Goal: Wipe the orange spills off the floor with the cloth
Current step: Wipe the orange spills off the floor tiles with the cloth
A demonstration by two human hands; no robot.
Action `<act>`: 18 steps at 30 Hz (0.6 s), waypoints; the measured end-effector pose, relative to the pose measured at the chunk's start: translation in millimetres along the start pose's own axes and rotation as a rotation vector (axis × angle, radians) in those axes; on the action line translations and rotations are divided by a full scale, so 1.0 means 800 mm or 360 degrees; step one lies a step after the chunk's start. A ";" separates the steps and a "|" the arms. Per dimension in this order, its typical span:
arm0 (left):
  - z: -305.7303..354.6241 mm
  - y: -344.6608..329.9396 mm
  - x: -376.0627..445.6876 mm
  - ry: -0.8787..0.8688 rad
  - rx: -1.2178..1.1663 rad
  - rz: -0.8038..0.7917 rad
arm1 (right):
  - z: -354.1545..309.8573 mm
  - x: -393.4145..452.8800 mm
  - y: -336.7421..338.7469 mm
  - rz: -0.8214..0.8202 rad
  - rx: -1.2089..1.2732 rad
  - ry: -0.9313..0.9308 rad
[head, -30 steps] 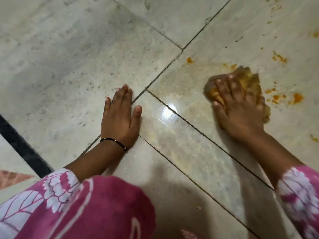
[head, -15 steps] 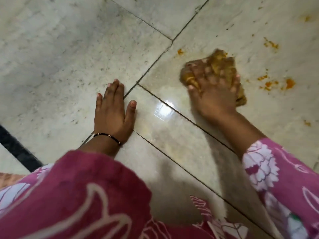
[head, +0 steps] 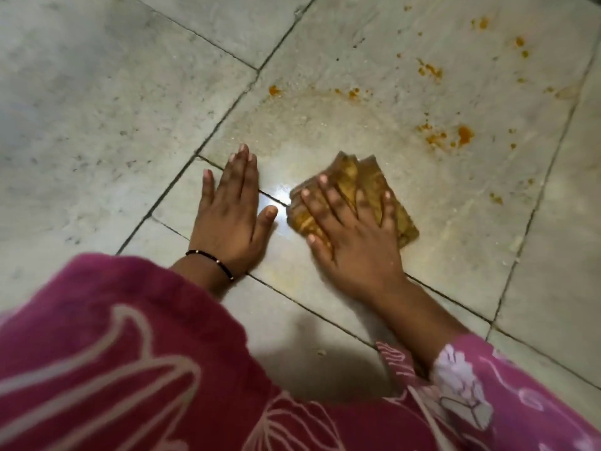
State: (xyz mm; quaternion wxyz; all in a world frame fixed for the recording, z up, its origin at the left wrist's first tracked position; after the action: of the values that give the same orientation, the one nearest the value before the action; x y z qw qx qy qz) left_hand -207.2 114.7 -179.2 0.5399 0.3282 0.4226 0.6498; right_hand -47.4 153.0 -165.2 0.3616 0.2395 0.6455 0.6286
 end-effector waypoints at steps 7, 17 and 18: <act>0.001 -0.009 0.001 -0.0005 0.0132 -0.0030 | 0.121 -0.008 -0.003 -0.0070 0.0047 -0.0529; -0.008 0.047 -0.019 0.0048 -0.0787 0.0454 | -0.064 -0.081 -0.007 -0.0042 0.0250 -0.0354; -0.020 0.053 -0.024 0.0089 -0.0822 0.0533 | -0.084 -0.067 0.001 -0.0005 0.0298 -0.0195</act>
State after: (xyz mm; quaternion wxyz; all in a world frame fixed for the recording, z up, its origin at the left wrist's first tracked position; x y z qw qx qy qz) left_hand -235.3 90.0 -146.8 0.4791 0.2271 0.1984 0.8244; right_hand -66.0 69.2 -159.3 0.3774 0.3092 0.6784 0.5493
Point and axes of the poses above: each hand's wrist, its own x-axis towards the middle knuckle, its own y-axis out of the back of the hand, z = x × y, the point moved 8 cm from there along x, towards the middle knuckle, and after that the axes turned 8 degrees about -x, right-handed, at the moved point
